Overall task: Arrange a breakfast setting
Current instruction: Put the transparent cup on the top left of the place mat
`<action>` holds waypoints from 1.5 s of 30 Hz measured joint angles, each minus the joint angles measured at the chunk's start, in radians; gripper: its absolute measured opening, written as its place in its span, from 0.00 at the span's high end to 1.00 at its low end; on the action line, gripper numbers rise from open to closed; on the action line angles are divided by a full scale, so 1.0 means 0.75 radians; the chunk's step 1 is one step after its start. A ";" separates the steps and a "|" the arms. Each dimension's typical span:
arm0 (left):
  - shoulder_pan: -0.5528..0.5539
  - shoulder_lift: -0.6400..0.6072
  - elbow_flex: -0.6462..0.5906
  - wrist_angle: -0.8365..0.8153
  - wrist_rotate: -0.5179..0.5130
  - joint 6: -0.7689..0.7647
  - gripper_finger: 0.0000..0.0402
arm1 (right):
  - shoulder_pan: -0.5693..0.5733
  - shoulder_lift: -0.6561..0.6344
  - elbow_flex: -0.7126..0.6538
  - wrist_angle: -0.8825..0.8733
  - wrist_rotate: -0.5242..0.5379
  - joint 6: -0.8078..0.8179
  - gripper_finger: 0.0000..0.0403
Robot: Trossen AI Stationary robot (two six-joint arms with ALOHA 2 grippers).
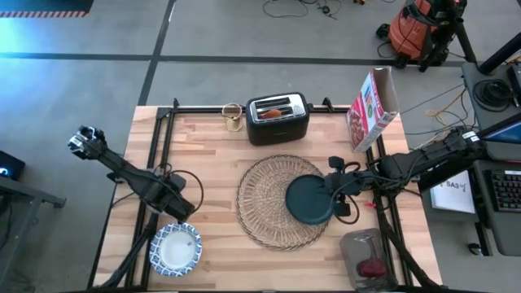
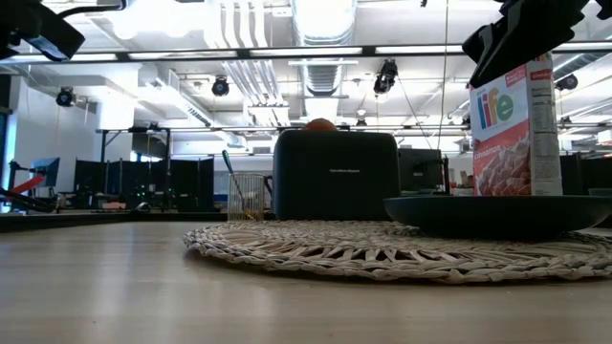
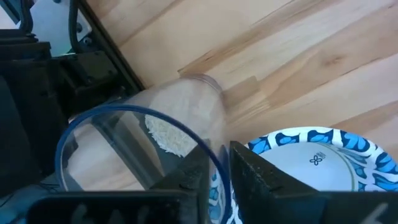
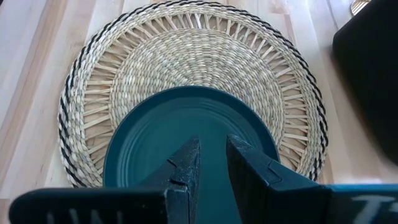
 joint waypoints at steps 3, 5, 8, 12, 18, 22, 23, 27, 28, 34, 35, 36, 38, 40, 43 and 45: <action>0.000 0.000 0.001 0.004 0.002 0.010 0.98 | 0.000 0.000 0.000 0.000 0.000 0.000 0.83; 0.000 0.000 0.001 0.010 -0.002 0.014 0.99 | 0.000 0.000 0.000 0.000 0.000 -0.001 0.83; 0.000 -0.001 0.002 0.025 0.000 0.019 0.99 | 0.000 0.000 0.000 0.000 0.000 -0.002 0.83; 0.001 -0.002 0.012 0.023 0.000 0.054 1.00 | 0.000 0.000 0.000 -0.005 0.000 -0.002 0.83; 0.027 -0.002 0.088 0.026 0.000 0.148 1.00 | 0.000 0.000 0.000 -0.009 0.000 -0.001 0.83; 0.062 0.015 0.147 0.032 0.000 0.260 1.00 | 0.000 0.000 0.000 -0.009 0.000 -0.001 0.83; 0.074 0.024 0.160 0.031 0.000 0.287 1.00 | 0.000 0.000 0.000 -0.009 0.000 -0.001 0.83; 0.141 0.088 0.218 0.033 -0.011 0.429 1.00 | 0.000 0.000 0.000 -0.016 0.001 0.000 0.83; 0.163 0.113 0.235 0.034 -0.014 0.475 1.00 | 0.000 0.000 0.000 -0.021 0.001 0.007 0.83; 0.309 0.301 0.380 0.036 -0.097 0.829 1.00 | 0.000 -0.001 0.000 -0.029 -0.005 0.035 0.83; 0.329 0.334 0.416 0.037 -0.109 0.894 1.00 | 0.000 -0.001 0.000 -0.042 -0.005 0.035 0.83; 0.347 0.366 0.451 0.043 -0.123 0.964 1.00 | 0.000 -0.001 0.000 -0.061 -0.005 0.035 0.83; 0.383 0.427 0.528 0.064 -0.161 1.096 1.00 | 0.000 -0.002 0.000 -0.099 -0.005 0.040 0.83; 0.421 0.486 0.599 0.089 -0.196 1.213 1.00 | 0.000 -0.002 0.000 -0.131 -0.005 0.060 0.83; 0.487 0.579 0.698 0.131 -0.225 1.384 1.00 | 0.000 -0.002 0.000 -0.157 -0.006 0.096 0.83; 0.530 0.642 0.765 0.172 -0.225 1.508 1.00 | 0.000 -0.002 0.000 -0.173 -0.025 0.105 0.83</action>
